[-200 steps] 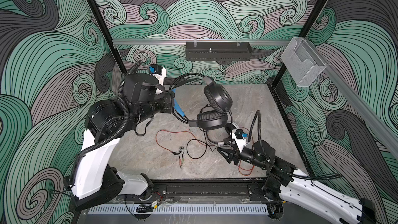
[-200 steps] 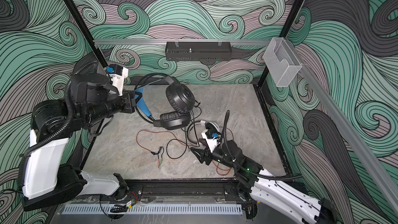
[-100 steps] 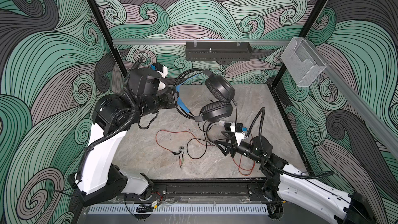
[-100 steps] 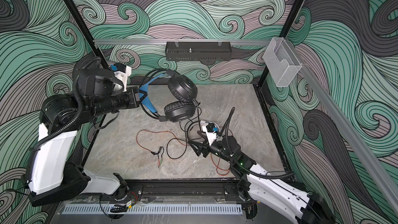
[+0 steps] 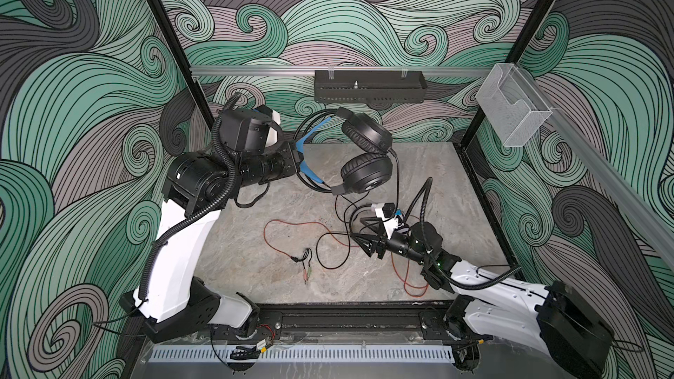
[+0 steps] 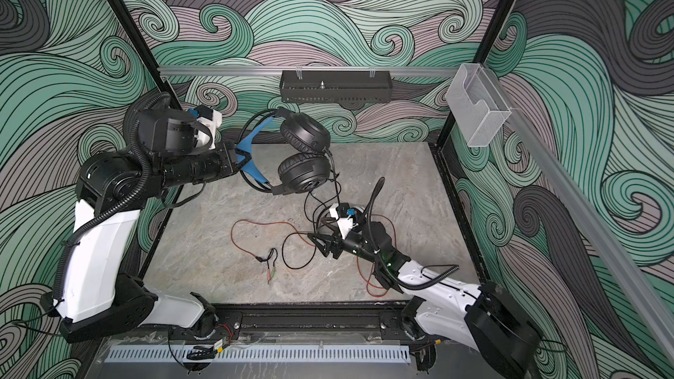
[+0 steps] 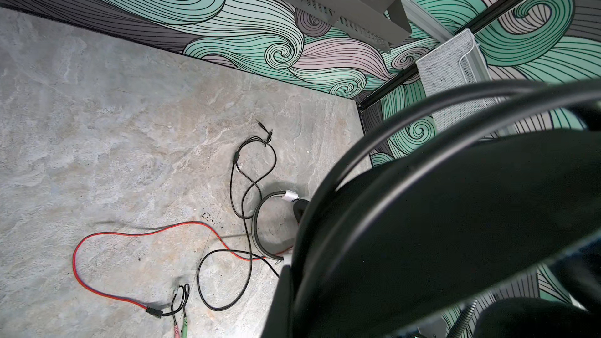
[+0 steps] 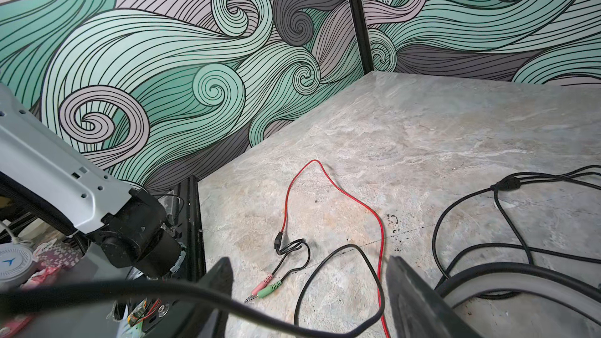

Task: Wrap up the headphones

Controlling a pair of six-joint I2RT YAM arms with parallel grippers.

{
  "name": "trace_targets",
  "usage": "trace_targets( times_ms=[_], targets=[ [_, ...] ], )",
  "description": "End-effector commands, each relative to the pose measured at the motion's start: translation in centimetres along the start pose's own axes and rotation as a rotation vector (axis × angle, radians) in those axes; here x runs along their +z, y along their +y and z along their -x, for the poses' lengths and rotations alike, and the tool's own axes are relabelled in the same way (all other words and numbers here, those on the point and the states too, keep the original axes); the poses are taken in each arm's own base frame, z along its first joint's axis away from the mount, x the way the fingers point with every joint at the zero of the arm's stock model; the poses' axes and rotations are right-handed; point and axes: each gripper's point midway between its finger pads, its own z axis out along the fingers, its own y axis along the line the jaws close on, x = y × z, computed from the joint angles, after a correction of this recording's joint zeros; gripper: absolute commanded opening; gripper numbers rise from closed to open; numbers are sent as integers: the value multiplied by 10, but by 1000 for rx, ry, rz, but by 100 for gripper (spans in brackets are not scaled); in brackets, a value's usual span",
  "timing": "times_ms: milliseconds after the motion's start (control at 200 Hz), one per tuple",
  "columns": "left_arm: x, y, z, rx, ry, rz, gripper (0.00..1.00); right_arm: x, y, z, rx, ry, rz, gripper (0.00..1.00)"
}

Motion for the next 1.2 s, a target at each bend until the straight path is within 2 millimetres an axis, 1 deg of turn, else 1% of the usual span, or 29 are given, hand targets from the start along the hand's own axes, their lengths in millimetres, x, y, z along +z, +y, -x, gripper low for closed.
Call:
trace_targets(
  times_ms=[0,100,160,210,305,365,400,515,656,736,791,821,846,916,976,1001,1056,1091,1126,1171,1196],
  targets=[
    [-8,-14,15,-65,-57,-86,0,5,12,30,-29,-90,71,65],
    [-6,-10,17,-87,-62,-89,0,6,10,28,-29,-81,68,53],
    [-4,-9,18,-103,-66,-97,0,5,10,30,-33,-81,68,51],
    [-3,-8,19,-116,-68,-101,0,5,11,31,-36,-80,73,51],
    [-1,-6,20,-129,-69,-105,0,8,12,35,-35,-83,85,58],
    [-2,-5,21,-131,-70,-101,0,11,12,35,-31,-87,94,58],
    [-1,-4,20,-135,-67,-99,0,12,11,32,-28,-87,93,53],
    [-2,1,21,-145,-66,-87,0,17,8,29,-24,-89,94,31],
    [-6,8,25,-167,-82,-83,0,16,6,28,-35,-67,73,10],
    [-6,11,29,-181,-94,-84,0,13,5,29,-55,-50,55,0],
    [-6,14,33,-194,-108,-77,0,10,3,26,-67,-4,24,0],
    [-7,16,35,-203,-118,-75,0,7,4,27,-87,13,15,0],
    [-7,18,36,-211,-125,-70,0,5,4,24,-103,46,3,0],
    [-6,25,41,-241,-159,-57,0,-5,-2,19,-140,129,-84,0],
    [-7,35,45,-260,-199,-26,0,-19,-11,20,-159,171,-178,0],
    [-8,40,46,-265,-218,-8,0,-28,-17,19,-161,198,-229,0],
    [-10,53,50,-257,-261,36,0,-50,-26,25,-180,234,-334,0],
    [-12,64,52,-250,-286,80,0,-63,-30,27,-203,275,-391,0],
    [-15,76,51,-244,-304,126,0,-77,-30,35,-238,303,-429,0],
    [-18,90,50,-224,-327,187,0,-96,-32,36,-284,379,-478,0],
    [-20,99,48,-215,-340,226,0,-105,-31,42,-314,406,-499,0]
  ],
)
